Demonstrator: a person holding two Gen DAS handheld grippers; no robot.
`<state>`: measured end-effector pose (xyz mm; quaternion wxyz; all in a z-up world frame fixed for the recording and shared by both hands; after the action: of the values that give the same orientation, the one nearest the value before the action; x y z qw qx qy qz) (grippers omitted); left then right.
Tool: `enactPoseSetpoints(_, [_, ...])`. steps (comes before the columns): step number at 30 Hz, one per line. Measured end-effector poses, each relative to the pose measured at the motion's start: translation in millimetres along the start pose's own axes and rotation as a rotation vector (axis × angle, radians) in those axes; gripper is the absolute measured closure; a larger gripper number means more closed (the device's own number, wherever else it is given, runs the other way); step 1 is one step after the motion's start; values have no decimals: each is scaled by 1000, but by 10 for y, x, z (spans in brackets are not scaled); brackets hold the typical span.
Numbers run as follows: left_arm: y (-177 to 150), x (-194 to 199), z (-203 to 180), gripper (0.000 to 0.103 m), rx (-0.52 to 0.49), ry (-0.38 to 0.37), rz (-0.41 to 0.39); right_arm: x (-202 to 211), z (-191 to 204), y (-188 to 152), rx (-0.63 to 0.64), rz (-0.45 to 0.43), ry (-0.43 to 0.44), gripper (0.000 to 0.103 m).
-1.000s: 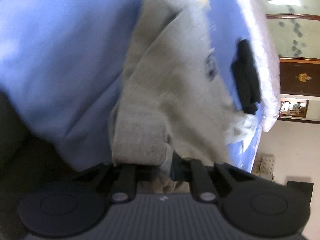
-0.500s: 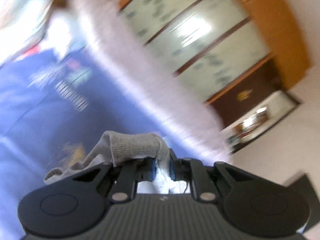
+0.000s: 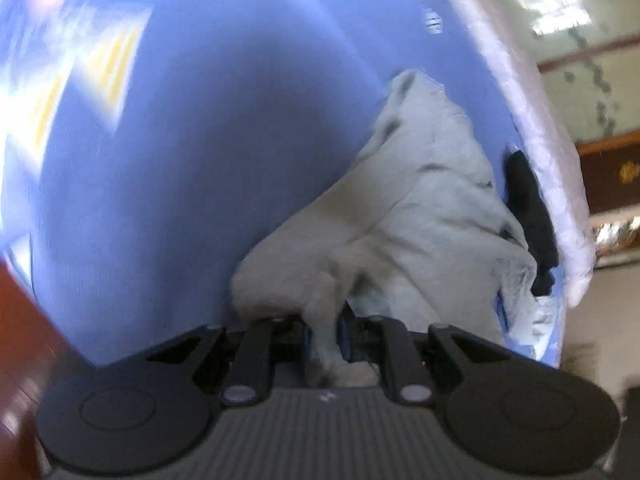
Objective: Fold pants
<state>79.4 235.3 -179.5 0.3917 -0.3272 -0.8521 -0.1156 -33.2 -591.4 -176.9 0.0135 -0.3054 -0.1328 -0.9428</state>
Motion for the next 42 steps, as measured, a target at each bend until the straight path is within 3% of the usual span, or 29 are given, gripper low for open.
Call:
enactPoseSetpoints(2, [-22,89,4,91,4,-30,-12,57,-13,11,-20,-11,25,98])
enactPoseSetpoints(5, [-7,240,-131,91,-32,-52,-26,94,200,103,71,-10,8,98])
enactPoseSetpoints(8, [-19,413,-233,91,-63,-80,-49,192,438,130,158,-39,57,98])
enactPoseSetpoints(12, [-26,366,-206,91,-55,-23,-47,224,279,87,240,-30,-23,97])
enactPoseSetpoints(15, [13,301,-47,91,0,14,-30,212,41,20,174,-11,-35,97])
enactPoseSetpoints(18, [57,365,-58,91,39,-15,-20,234,29,36,130,-13,-6,97])
enactPoseSetpoints(23, [104,703,-269,91,-13,-63,-70,390,317,115,228,-44,20,97])
enactPoseSetpoints(26, [32,710,-210,90,-62,6,-80,393,218,75,248,-45,-36,97])
enactPoseSetpoints(29, [6,588,38,79,-85,143,-85,372,-87,14,222,-35,-143,90])
enactPoseSetpoints(30, [11,564,131,63,-83,192,-88,392,-149,11,201,-51,-121,88])
enactPoseSetpoints(31, [16,563,197,52,-78,210,-89,427,-183,24,165,-63,-103,86])
enactPoseSetpoints(33, [60,663,261,50,-58,197,-107,585,-256,121,132,-143,-160,84])
enactPoseSetpoints(34, [109,751,273,50,-43,182,-129,685,-245,194,156,-196,-219,75])
enactPoseSetpoints(35, [158,844,268,50,-29,174,-159,769,-193,262,197,-243,-263,72])
enactPoseSetpoints(37, [270,1016,217,50,-2,148,-225,820,42,327,301,-274,-249,72])
enactPoseSetpoints(40, [287,1086,-63,50,-43,70,-243,531,473,227,446,-177,-186,70])
enactPoseSetpoints(42, [178,1000,-302,50,-114,46,-227,216,672,106,561,-79,-212,70])
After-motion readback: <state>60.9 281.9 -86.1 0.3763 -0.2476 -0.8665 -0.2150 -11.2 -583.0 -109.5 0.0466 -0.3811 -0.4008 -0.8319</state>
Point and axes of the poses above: each gripper's, at about its wrist camera, not at the fingertips, and x roughly against the way its jaws point, z to its left, y to its top, the point moved 9 cm from there along -x, roughly the way its jaws point, and after that the axes turned 14 degrees about x, right-handed, at the moved point
